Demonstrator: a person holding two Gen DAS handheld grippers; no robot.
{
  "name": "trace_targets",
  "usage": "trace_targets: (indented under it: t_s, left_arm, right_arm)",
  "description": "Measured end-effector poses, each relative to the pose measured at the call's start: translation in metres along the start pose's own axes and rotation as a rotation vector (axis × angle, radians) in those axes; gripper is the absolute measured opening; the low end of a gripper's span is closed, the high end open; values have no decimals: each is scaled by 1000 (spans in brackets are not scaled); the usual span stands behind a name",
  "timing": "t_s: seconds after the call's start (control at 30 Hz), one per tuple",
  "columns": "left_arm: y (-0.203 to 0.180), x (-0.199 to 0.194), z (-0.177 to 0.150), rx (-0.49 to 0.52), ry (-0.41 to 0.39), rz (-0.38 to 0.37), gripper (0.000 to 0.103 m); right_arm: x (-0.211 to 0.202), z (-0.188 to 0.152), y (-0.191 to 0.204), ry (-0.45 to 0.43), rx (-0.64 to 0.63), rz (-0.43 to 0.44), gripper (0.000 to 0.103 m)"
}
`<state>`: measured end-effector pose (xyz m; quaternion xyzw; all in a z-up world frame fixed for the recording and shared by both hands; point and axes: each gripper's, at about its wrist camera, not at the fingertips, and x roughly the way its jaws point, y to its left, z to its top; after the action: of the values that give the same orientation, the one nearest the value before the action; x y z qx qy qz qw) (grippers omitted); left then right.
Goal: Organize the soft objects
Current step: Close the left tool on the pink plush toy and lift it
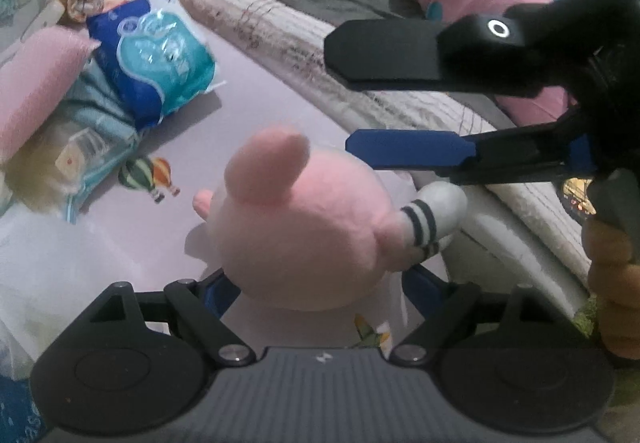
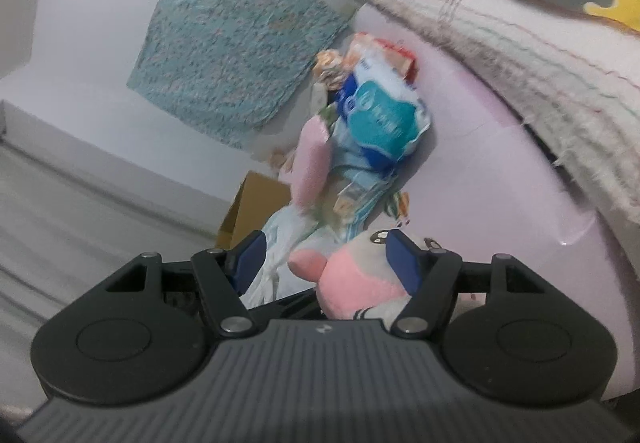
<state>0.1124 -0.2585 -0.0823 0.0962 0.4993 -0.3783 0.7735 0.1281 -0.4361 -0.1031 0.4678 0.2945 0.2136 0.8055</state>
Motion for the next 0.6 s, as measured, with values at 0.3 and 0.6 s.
trace_targets:
  t_s: [0.3, 0.6]
  left_arm:
    - [5, 1, -13, -39, 62, 6, 91]
    - [8, -5, -25, -58, 85, -6, 92]
  right_arm:
    - [12, -9, 12, 80, -40, 0, 67]
    - [23, -14, 14, 111, -71, -27, 60]
